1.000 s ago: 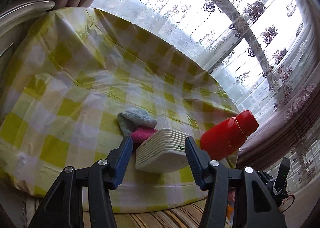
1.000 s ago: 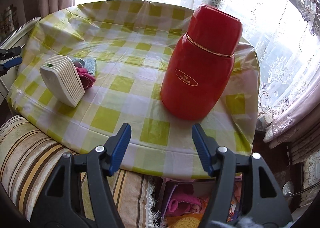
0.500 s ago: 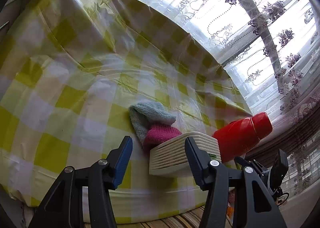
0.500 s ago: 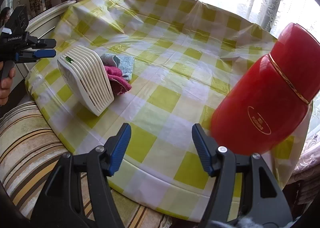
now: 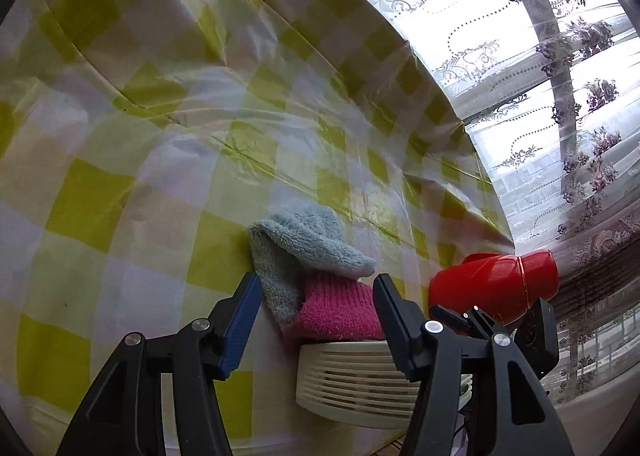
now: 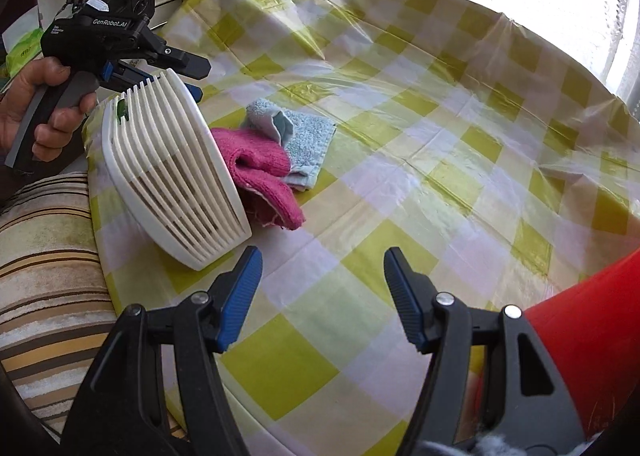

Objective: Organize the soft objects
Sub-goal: 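Grasp the pink knit glove with the right tool while the left tool grasps the light-blue towel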

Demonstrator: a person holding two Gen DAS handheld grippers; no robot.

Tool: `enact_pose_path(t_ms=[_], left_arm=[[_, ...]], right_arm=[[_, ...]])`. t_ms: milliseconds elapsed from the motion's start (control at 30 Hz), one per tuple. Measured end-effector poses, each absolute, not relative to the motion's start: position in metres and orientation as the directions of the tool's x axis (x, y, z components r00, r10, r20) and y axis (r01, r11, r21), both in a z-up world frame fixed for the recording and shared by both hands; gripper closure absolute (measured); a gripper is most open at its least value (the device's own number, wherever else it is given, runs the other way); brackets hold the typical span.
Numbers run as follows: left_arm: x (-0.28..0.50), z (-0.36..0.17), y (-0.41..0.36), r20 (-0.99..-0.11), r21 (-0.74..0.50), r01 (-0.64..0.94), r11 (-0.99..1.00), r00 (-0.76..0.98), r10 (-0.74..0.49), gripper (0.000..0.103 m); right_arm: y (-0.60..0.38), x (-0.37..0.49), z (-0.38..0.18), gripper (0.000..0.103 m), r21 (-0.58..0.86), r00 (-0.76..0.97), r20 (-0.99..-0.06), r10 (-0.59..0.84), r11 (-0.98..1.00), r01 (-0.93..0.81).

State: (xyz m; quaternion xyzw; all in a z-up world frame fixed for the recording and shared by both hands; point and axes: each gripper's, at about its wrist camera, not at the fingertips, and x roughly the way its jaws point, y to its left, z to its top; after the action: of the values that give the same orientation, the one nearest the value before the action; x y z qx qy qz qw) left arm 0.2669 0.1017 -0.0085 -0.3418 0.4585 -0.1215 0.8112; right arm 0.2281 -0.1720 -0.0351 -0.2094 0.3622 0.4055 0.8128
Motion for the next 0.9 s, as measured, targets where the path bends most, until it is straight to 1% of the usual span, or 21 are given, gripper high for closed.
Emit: enact_pose_path(t_ms=[200,433,800,867,900], left_arm=[[0.285,-0.022,0.105,-0.66,-0.684,-0.143,0.715,0.537,-0.525,0.043],[0.299,-0.031,0.102,-0.654,-0.702,-0.146,0.697,0.52,-0.55,0.043],[0.326,-0.043,0.082,-0.667,-0.689,-0.089,0.719,0.466,-0.581,0.044],[0.332,-0.046,0.078,-0.674,-0.682,-0.078,0.727,0.452,-0.584,0.053],[0.334,-0.048,0.076,-0.677,-0.681,-0.077,0.728,0.446,-0.586,0.055]], right_arm=[[-0.159,0.242,-0.041,0.036,0.0,0.368,-0.748,0.553,0.553,-0.833],[-0.148,0.25,-0.045,0.036,-0.001,0.347,-0.74,0.576,0.516,-0.857],[-0.134,0.268,-0.05,0.036,0.012,0.326,-0.738,0.591,0.495,-0.869],[-0.131,0.271,-0.05,0.036,0.019,0.319,-0.738,0.594,0.492,-0.871],[-0.129,0.272,-0.051,0.037,0.021,0.315,-0.74,0.594,0.489,-0.872]])
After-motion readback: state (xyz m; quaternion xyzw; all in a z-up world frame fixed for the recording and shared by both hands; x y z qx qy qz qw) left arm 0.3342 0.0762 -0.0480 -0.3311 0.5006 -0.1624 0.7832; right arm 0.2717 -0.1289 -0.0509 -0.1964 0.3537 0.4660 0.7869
